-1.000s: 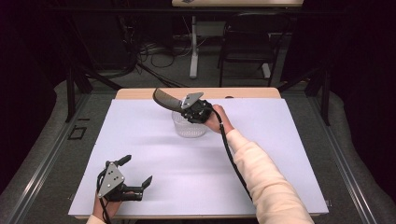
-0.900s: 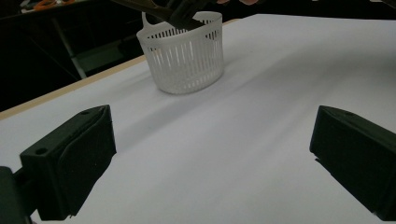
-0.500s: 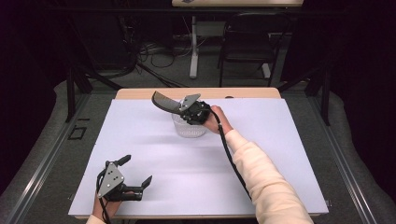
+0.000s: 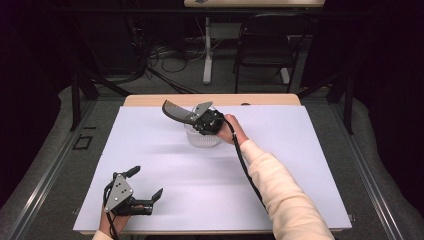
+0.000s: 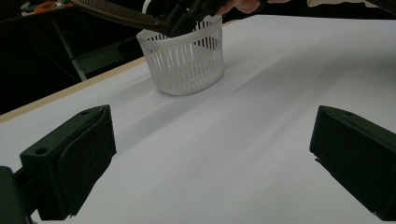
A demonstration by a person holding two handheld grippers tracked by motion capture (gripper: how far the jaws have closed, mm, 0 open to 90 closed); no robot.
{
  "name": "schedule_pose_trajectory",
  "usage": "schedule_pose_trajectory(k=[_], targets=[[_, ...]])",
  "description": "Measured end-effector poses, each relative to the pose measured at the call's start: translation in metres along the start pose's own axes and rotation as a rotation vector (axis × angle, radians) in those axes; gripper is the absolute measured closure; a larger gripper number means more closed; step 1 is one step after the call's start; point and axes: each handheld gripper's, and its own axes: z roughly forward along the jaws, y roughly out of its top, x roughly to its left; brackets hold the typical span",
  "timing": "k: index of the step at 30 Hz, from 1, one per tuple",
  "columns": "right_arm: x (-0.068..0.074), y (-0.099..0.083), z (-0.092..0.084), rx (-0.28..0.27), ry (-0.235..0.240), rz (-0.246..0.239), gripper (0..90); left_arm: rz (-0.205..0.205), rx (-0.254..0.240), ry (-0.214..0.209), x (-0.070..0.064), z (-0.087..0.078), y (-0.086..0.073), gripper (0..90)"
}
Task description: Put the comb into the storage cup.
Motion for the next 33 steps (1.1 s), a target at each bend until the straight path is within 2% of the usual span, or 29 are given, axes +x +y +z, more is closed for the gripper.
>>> schedule_pose_trajectory(k=[10, 17, 23, 33], targets=[[-0.001, -0.003, 0.003, 0.014, 0.016, 0.007, 71.9, -0.002, 0.003, -0.001, 0.0, 0.0, 0.0, 0.4], [-0.002, -0.005, 0.005, 0.021, 0.028, 0.031, 71.5, 0.0, 0.001, -0.001, 0.0, 0.0, 0.0, 0.4], [-0.006, -0.004, -0.003, 0.016, 0.015, 0.071, 51.9, -0.001, 0.001, -0.002, 0.0, 0.0, 0.0, 0.4], [-0.014, -0.003, -0.039, -0.022, 0.023, 0.132, 24.5, -0.001, 0.003, 0.0, 0.0, 0.0, 0.0, 0.4]])
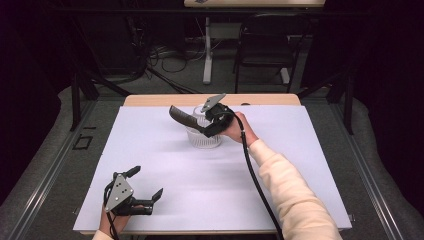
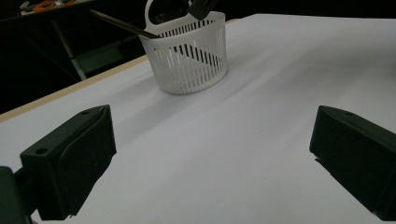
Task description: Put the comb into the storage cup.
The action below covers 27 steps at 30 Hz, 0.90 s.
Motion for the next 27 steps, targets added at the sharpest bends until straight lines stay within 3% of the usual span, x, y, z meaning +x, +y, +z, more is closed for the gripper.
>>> schedule_pose_trajectory(k=[14, 27], targets=[[-0.002, -0.006, -0.038, -0.019, 0.034, 0.058, 2.6, 0.003, 0.002, 0.001, 0.0, 0.0, 0.0, 0.3], [-0.002, -0.022, -0.066, -0.039, 0.088, 0.102, 0.0, 0.002, 0.002, 0.005, 0.0, 0.001, 0.0, 0.3]])
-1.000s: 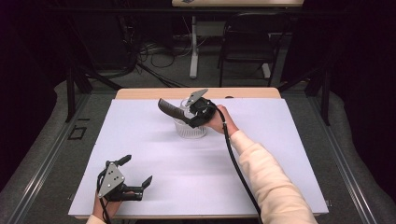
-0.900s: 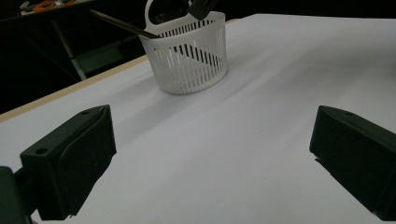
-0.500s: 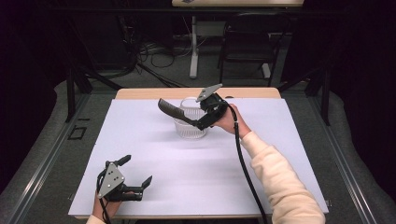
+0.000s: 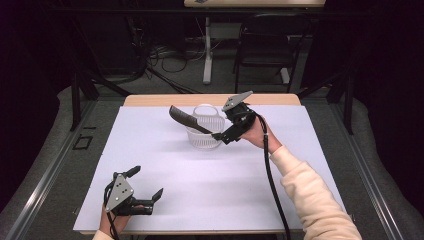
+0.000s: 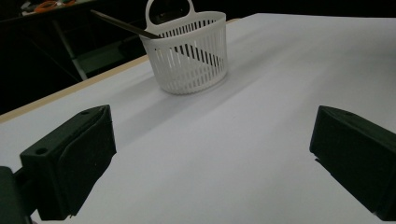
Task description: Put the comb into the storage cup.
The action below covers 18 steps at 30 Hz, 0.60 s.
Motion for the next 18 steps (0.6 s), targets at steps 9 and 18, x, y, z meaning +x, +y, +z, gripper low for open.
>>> schedule_pose_trajectory(k=[9, 18], targets=[[0.007, -0.013, -0.017, -0.008, 0.005, 0.005, 0.0, 0.003, -0.002, 0.0, 0.0, -0.001, 0.0, 0.3], [0.012, -0.033, -0.033, 0.001, -0.021, 0.015, 0.0, 0.0, 0.0, 0.0, 0.0, 0.0, 0.0, 0.3]])
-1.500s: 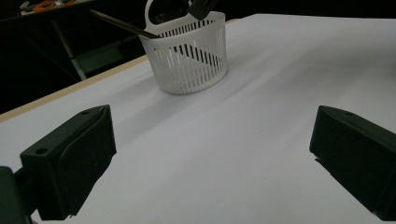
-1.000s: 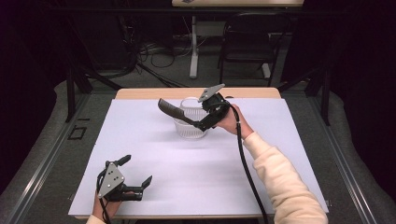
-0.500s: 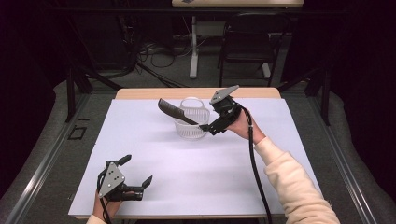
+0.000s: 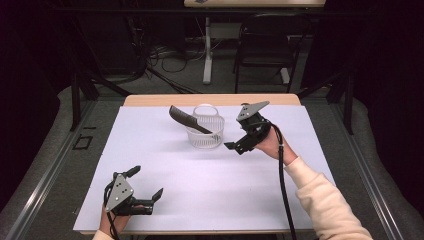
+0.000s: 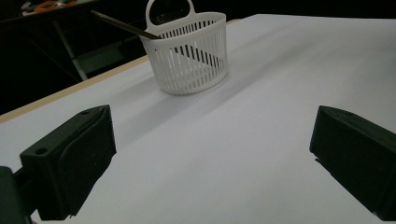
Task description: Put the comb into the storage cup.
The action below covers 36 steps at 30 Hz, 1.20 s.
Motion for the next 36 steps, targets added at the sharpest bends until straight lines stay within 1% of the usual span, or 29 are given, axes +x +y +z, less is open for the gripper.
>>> schedule_pose_trajectory(k=[1, 6, 8, 9, 15, 22, 27, 29, 36], targets=[[0.001, -0.002, -0.002, -0.001, -0.007, 0.005, 0.0, 0.0, 0.0, 0.0, 0.0, 0.0, 0.0, 0.3], [0.003, -0.013, -0.009, 0.003, -0.008, 0.02, 0.0, -0.006, 0.0, 0.0, 0.001, 0.0, 0.0, 0.3], [0.004, -0.018, -0.011, -0.002, -0.017, 0.023, 0.0, -0.005, 0.001, 0.0, 0.0, 0.0, 0.0, 0.3], [0.005, -0.021, -0.012, 0.005, -0.017, 0.026, 0.0, -0.006, 0.001, 0.0, 0.0, 0.0, 0.0, 0.3], [0.008, -0.035, -0.021, 0.001, -0.05, 0.036, 0.0, -0.006, 0.001, -0.001, 0.0, 0.0, 0.0, 0.3], [0.01, -0.051, -0.033, 0.001, -0.074, 0.051, 0.0, -0.005, 0.001, -0.001, 0.0, 0.0, 0.0, 0.3], [0.014, -0.063, -0.04, -0.017, -0.097, 0.061, 0.0, -0.004, 0.005, -0.002, 0.001, 0.001, 0.0, 0.3], [0.016, -0.068, -0.041, -0.019, -0.099, 0.071, 0.0, -0.005, 0.006, -0.002, 0.001, 0.001, -0.001, 0.3], [0.024, -0.083, -0.045, -0.02, -0.113, 0.072, 0.0, -0.005, 0.01, 0.001, 0.001, 0.001, -0.001, 0.3]])
